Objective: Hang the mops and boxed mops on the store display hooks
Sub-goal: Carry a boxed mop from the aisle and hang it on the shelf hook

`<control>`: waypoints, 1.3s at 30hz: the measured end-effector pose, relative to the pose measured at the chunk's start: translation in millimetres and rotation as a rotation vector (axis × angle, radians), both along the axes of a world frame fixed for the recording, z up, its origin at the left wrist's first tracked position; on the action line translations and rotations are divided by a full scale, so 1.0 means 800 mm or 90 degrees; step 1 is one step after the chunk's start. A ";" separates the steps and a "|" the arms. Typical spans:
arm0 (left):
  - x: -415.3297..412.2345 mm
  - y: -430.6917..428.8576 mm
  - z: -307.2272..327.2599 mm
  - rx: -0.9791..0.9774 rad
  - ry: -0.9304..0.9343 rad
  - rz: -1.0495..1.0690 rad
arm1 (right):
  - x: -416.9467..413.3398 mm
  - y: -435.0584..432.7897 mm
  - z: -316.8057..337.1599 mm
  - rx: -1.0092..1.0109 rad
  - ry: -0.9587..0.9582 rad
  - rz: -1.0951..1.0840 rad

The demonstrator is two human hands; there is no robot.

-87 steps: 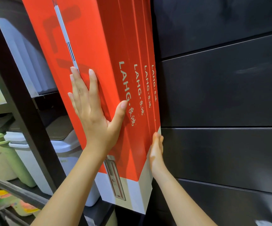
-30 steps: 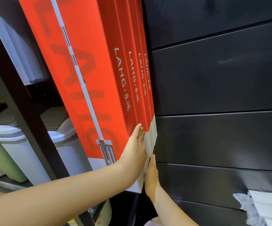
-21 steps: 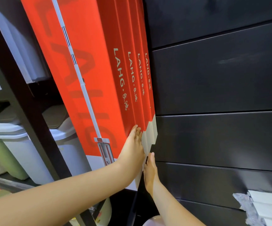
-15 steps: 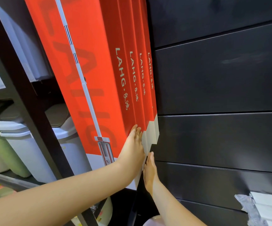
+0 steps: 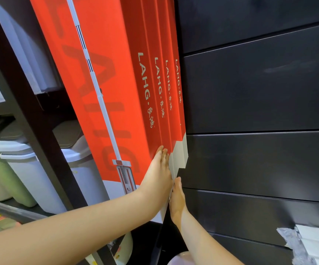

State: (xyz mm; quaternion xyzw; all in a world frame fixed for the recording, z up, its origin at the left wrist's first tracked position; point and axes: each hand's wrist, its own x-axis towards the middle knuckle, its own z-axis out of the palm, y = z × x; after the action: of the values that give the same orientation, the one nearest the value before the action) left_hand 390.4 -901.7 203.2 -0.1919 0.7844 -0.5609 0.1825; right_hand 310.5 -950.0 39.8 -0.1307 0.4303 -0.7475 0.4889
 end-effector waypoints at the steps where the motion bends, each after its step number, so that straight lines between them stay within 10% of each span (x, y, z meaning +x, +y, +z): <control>1: 0.000 0.000 0.000 -0.002 -0.002 0.001 | 0.000 0.004 0.004 0.007 0.004 -0.003; 39: -0.010 0.016 0.009 0.035 0.003 0.046 | -0.082 -0.031 0.048 0.087 0.165 -0.029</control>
State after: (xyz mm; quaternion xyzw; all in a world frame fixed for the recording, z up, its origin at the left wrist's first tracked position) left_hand 382.1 -889.2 210.6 -0.2164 0.7922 -0.5320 0.2063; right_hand 245.0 -974.8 77.9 -0.1828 0.5422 -0.7044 0.4200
